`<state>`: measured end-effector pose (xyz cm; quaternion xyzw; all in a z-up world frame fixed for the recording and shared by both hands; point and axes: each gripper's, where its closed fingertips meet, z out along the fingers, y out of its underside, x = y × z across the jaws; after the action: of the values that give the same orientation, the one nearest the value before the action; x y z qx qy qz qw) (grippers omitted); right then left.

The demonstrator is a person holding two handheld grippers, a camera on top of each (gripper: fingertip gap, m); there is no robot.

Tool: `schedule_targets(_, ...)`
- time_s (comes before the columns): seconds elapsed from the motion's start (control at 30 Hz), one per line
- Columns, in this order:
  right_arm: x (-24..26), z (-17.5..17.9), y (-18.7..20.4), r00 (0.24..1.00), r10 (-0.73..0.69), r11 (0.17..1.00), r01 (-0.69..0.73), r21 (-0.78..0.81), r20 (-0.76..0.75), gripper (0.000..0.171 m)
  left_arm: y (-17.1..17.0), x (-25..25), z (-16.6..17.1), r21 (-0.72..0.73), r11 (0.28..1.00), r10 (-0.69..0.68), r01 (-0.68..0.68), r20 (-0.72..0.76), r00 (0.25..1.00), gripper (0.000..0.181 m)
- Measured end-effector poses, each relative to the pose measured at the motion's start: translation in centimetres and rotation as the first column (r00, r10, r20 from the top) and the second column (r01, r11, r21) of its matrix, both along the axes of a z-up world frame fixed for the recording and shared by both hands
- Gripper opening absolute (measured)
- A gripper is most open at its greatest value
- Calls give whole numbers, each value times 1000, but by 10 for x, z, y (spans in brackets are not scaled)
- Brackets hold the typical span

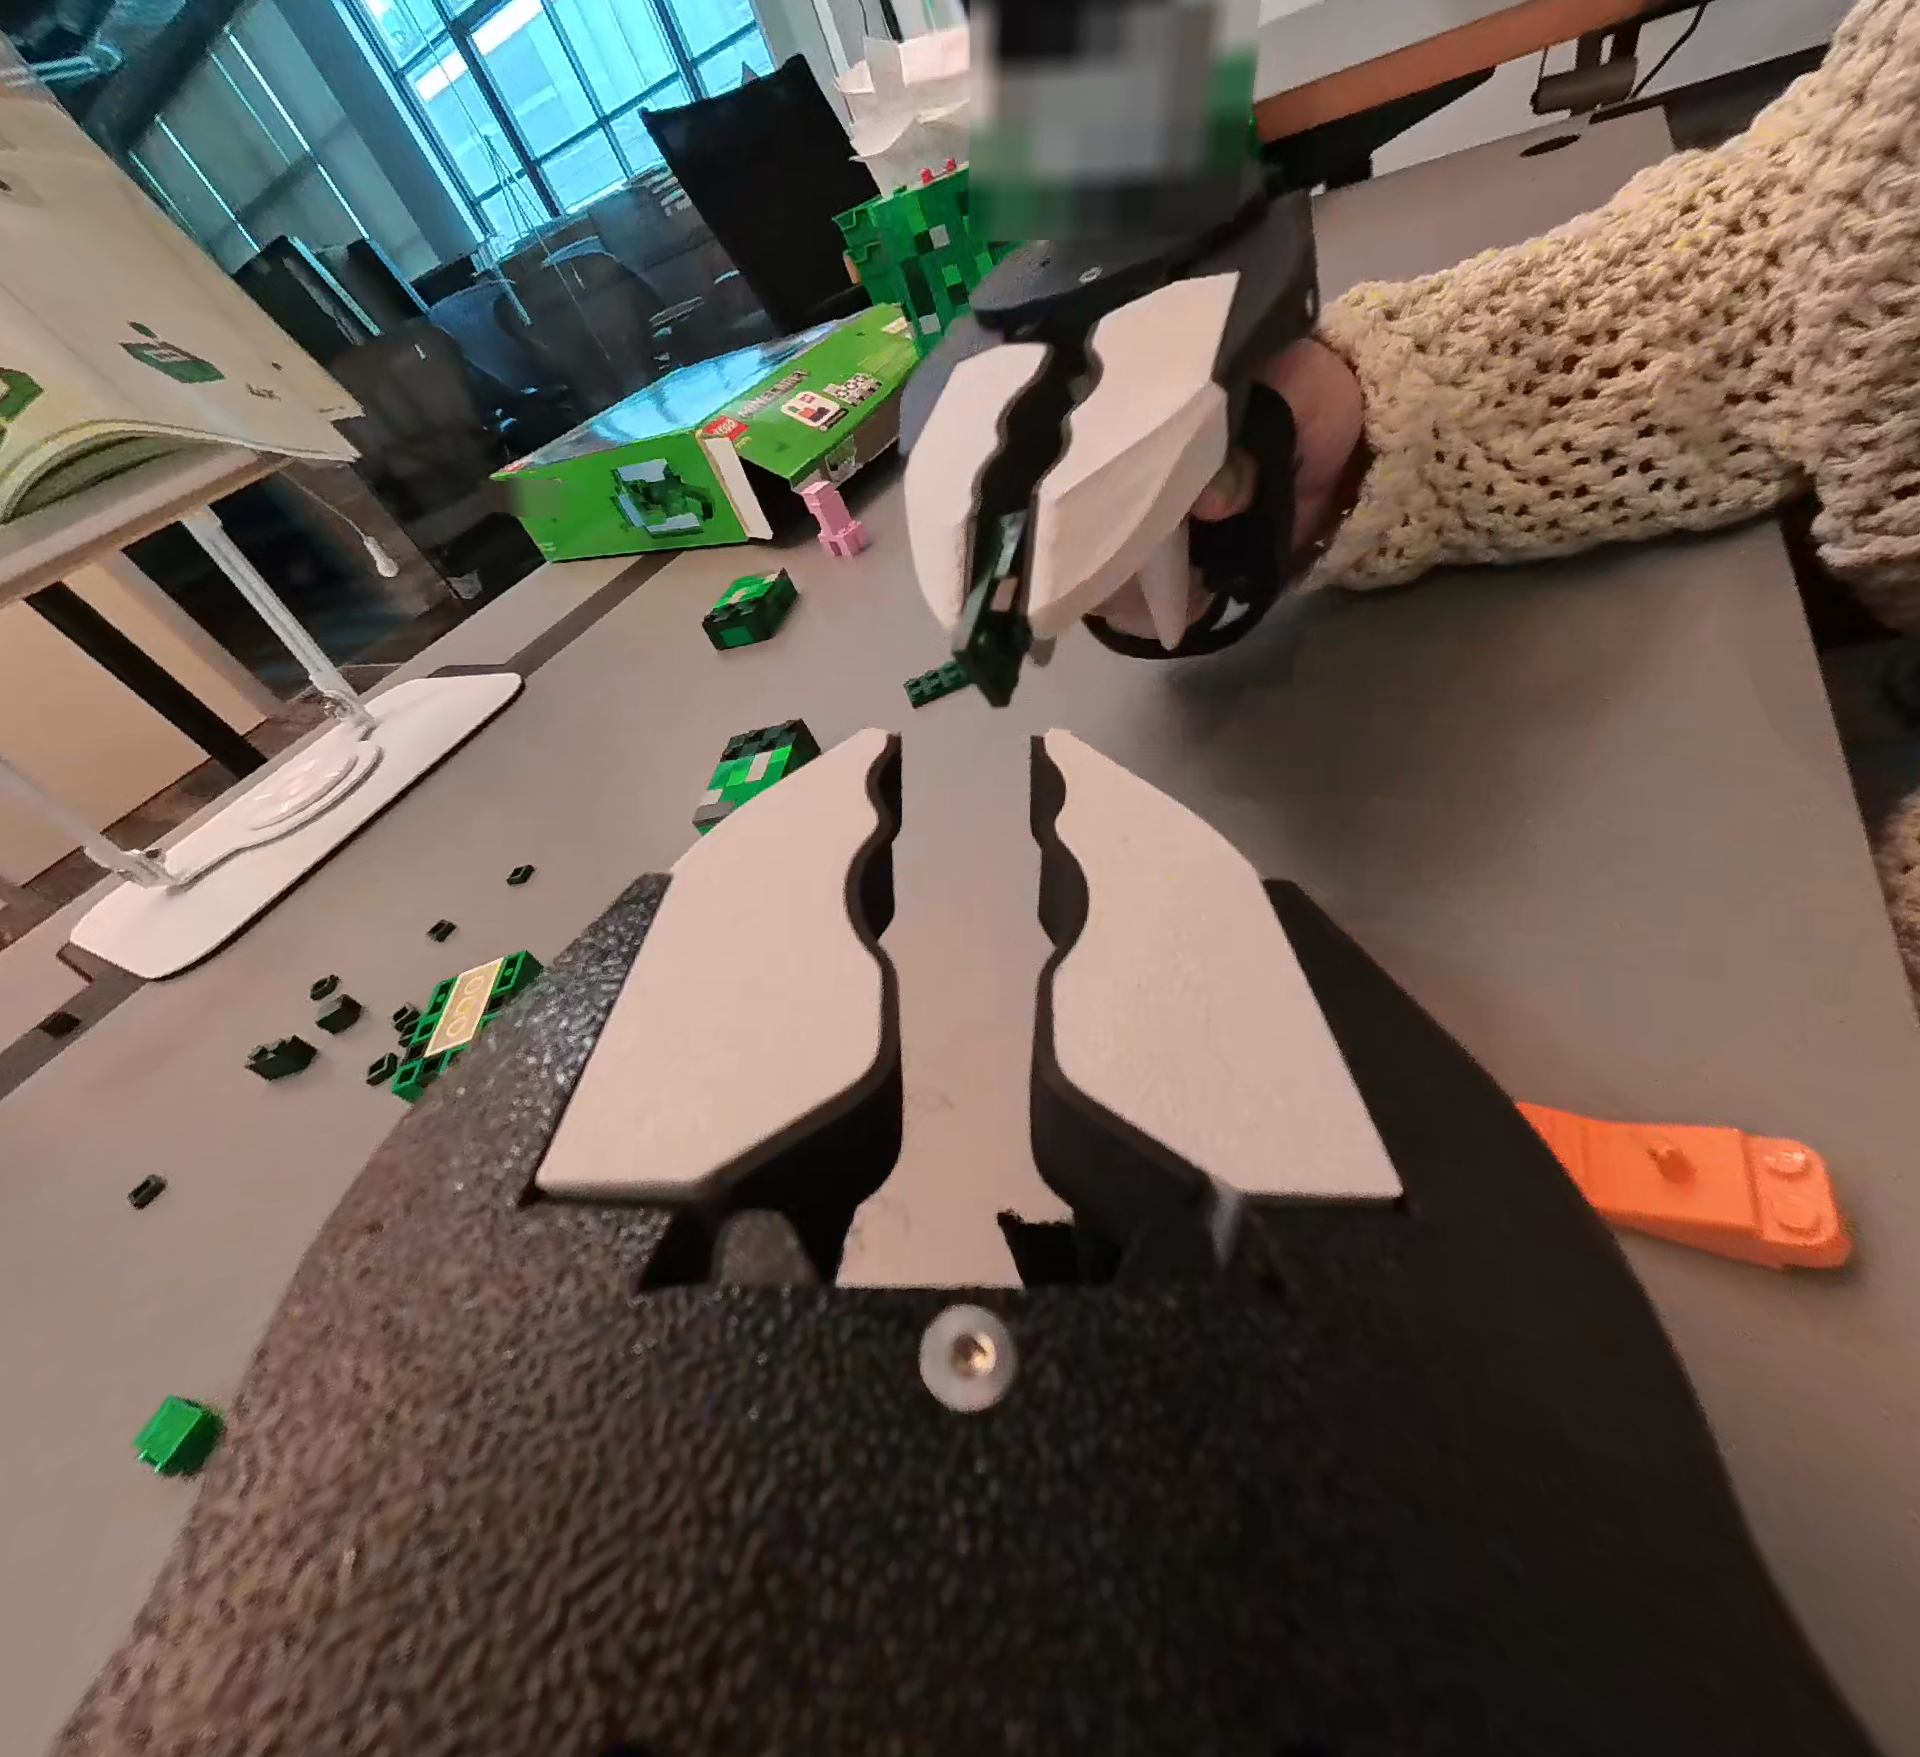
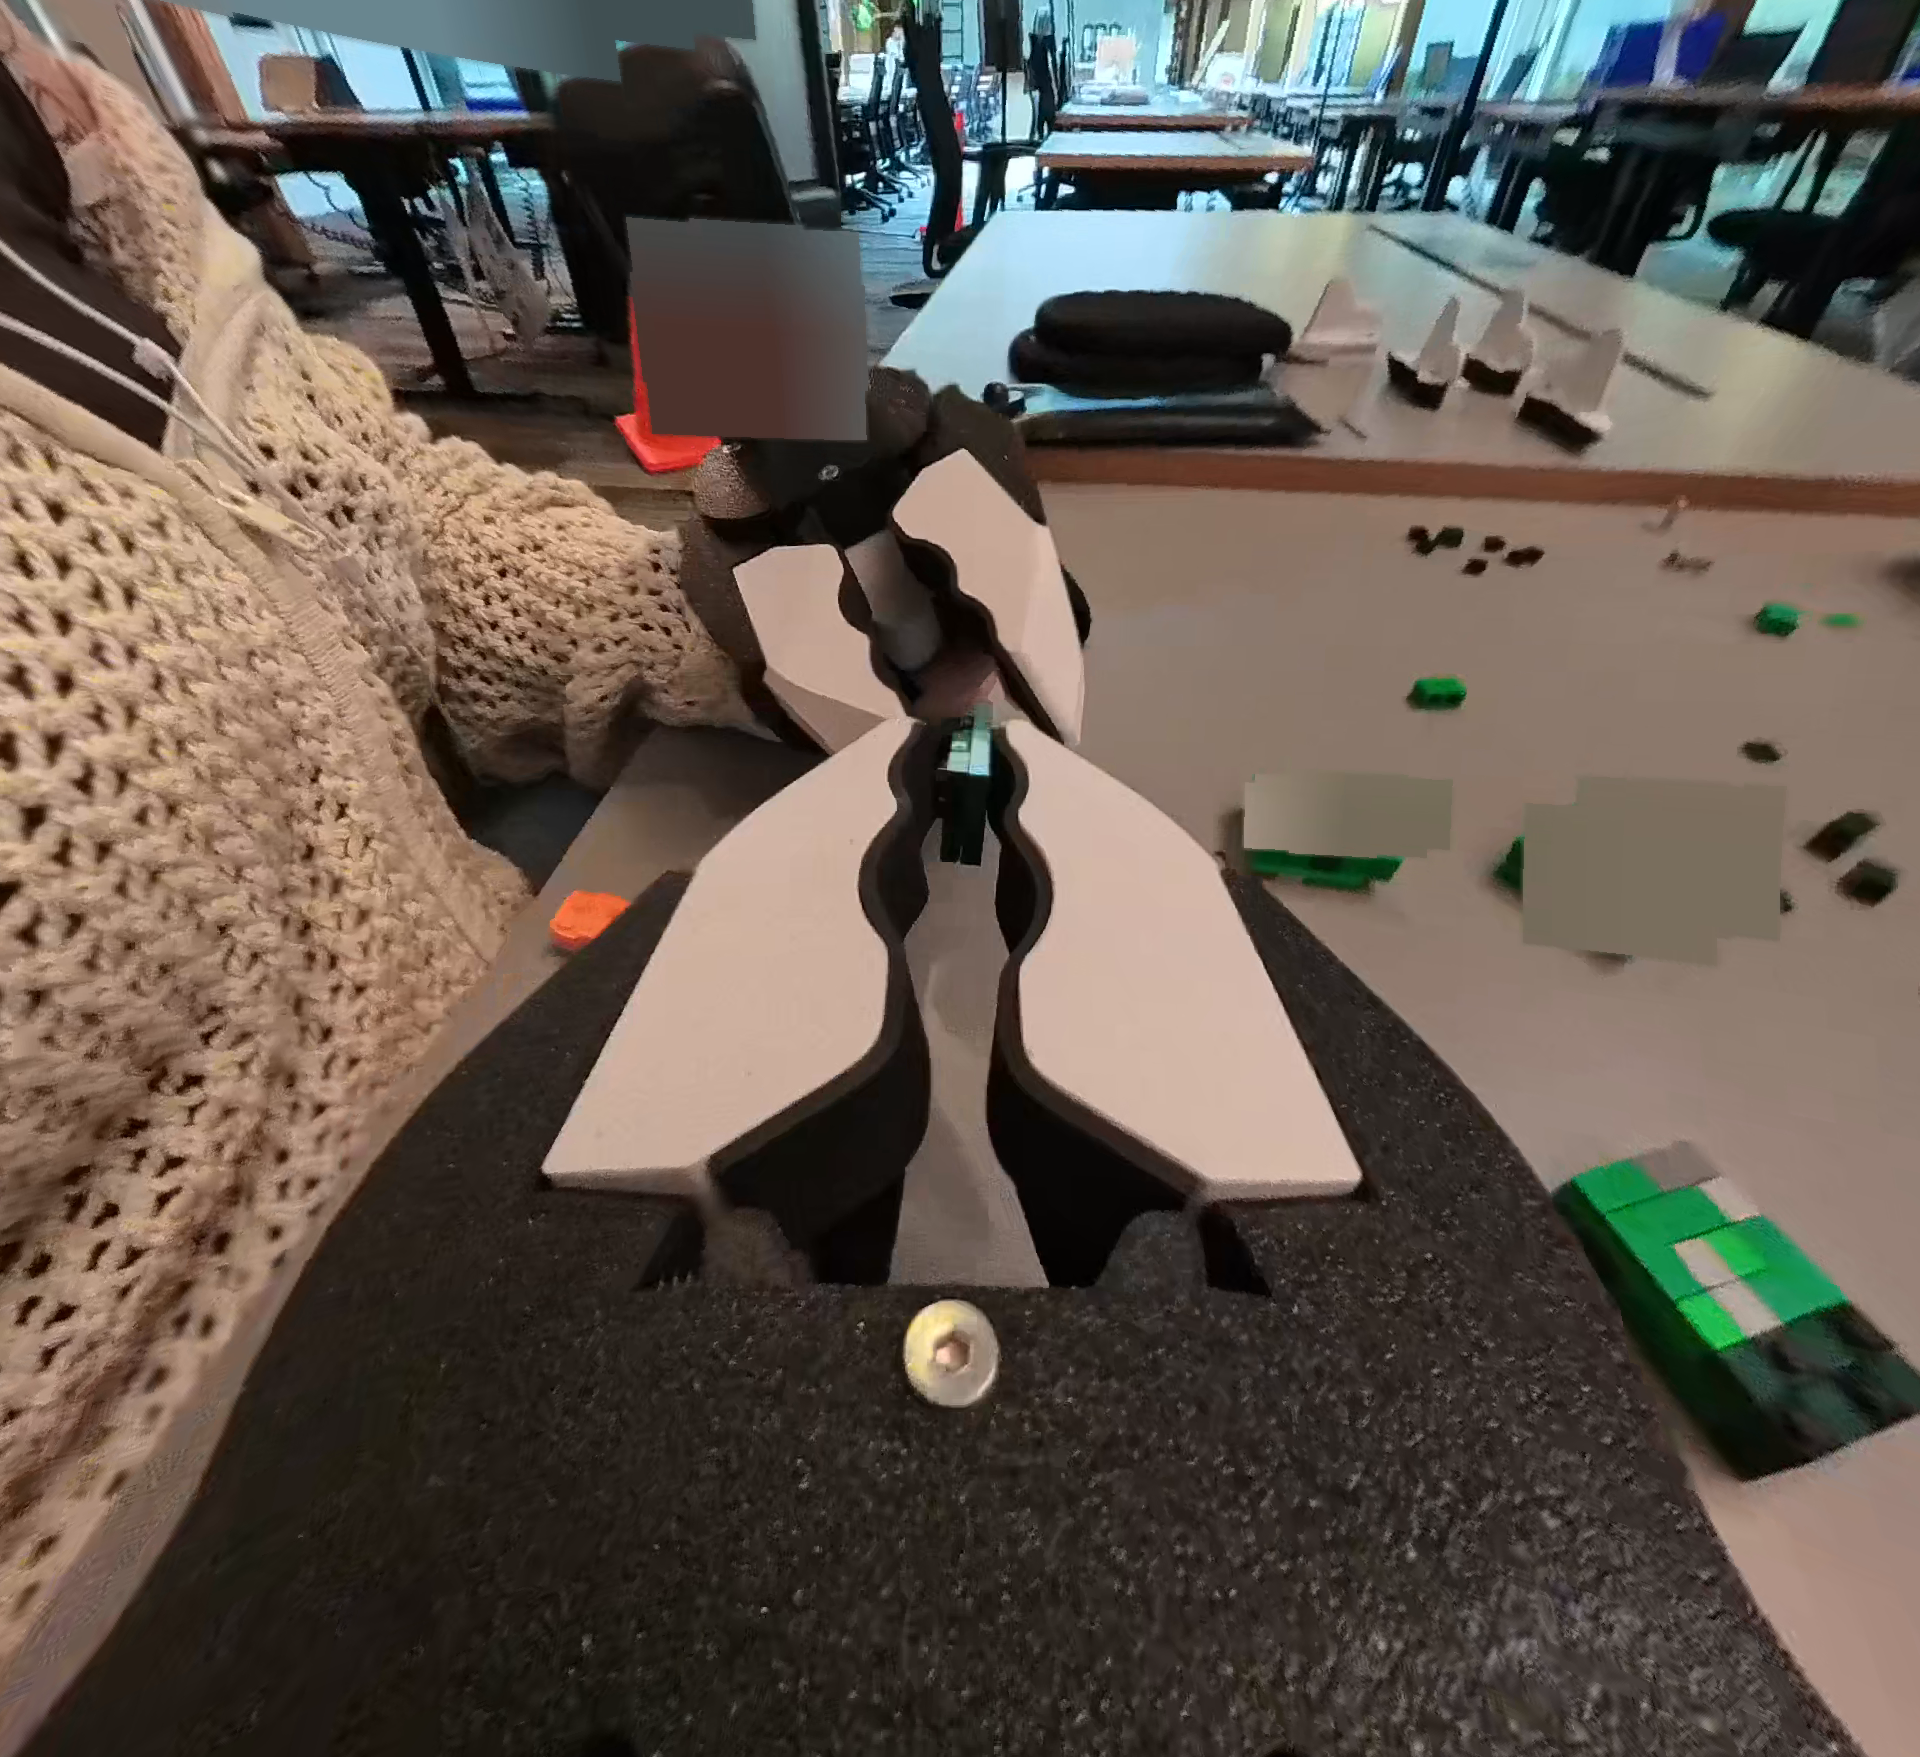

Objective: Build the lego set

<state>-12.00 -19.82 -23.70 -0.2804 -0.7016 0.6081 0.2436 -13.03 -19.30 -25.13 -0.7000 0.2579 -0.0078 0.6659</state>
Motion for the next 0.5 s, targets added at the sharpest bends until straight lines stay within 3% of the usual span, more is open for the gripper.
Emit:
schedule_targets(0.27,2,6,-4,998,2,1000,-2,-2,-55,9,-5,14,7,130,991,25,-1,-188,982,18)
schedule_targets(0.5,8,7,-10,994,62,998,-62,2,-90,9,-10,17,16,61,987,-154,147,136,979,4)
